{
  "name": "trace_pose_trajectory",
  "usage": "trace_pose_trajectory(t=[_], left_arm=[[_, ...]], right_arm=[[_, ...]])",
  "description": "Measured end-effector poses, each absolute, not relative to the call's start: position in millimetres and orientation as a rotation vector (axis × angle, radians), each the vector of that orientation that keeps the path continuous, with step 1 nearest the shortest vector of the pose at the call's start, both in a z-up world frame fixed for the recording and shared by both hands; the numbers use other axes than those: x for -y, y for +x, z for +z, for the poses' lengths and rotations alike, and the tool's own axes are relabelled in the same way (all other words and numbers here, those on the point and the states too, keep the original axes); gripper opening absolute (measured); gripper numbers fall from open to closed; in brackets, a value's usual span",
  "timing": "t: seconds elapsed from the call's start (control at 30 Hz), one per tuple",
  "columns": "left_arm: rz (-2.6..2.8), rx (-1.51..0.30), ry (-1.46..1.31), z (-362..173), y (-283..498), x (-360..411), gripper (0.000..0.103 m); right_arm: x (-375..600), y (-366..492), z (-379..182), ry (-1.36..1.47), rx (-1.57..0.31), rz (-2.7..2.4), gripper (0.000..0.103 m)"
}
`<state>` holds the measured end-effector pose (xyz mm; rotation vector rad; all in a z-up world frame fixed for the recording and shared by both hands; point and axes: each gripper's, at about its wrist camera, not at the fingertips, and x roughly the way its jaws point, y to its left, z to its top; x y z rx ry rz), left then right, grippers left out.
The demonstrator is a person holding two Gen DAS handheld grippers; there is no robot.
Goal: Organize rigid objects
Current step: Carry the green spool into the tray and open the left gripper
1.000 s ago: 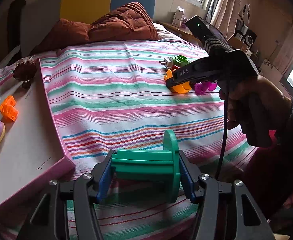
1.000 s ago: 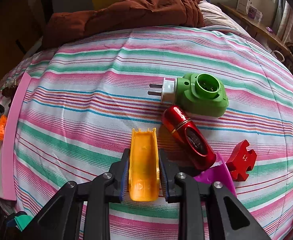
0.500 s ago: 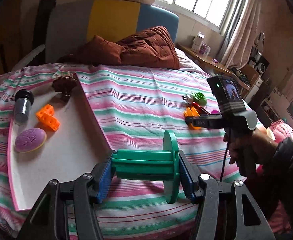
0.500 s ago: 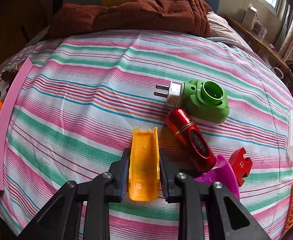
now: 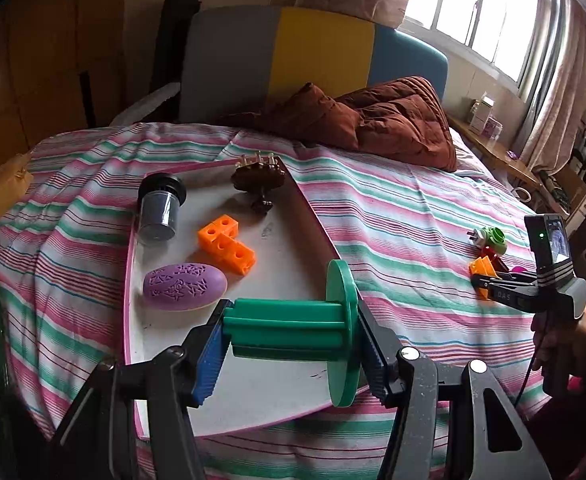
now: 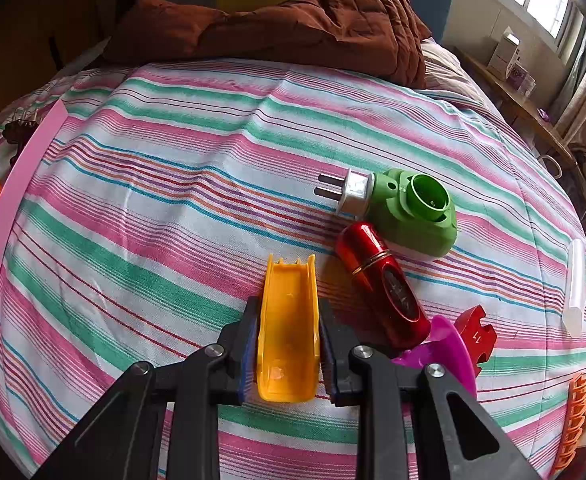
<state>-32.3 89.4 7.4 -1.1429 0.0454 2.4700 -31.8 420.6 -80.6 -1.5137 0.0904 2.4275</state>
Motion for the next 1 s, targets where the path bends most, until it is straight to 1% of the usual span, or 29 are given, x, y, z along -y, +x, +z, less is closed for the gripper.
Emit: trace_pose_trajectory(t=[0.27,0.57,0.77,1.0], left_arm=[[2.446,-0.009,-1.183,1,-41,-88,0.06],[2.375,0.205,-1.245,1,-78,-85,0.06],[2.349,0.314,-1.279,-5,-111,-92,0.059],[2.355,0.396,-1.316,-16,-141,-98,0.06]], right_arm=[[-420,-31,-78,-1.514,-0.105,2.42,0.026],[-419,-29,-78,-1.514,-0.074,2.419,0.026],[-418,-30,-77,-1.516,-0.048,2.417,0.026],[-418,-31,-77,-1.517,-0.042,2.415,0.026]])
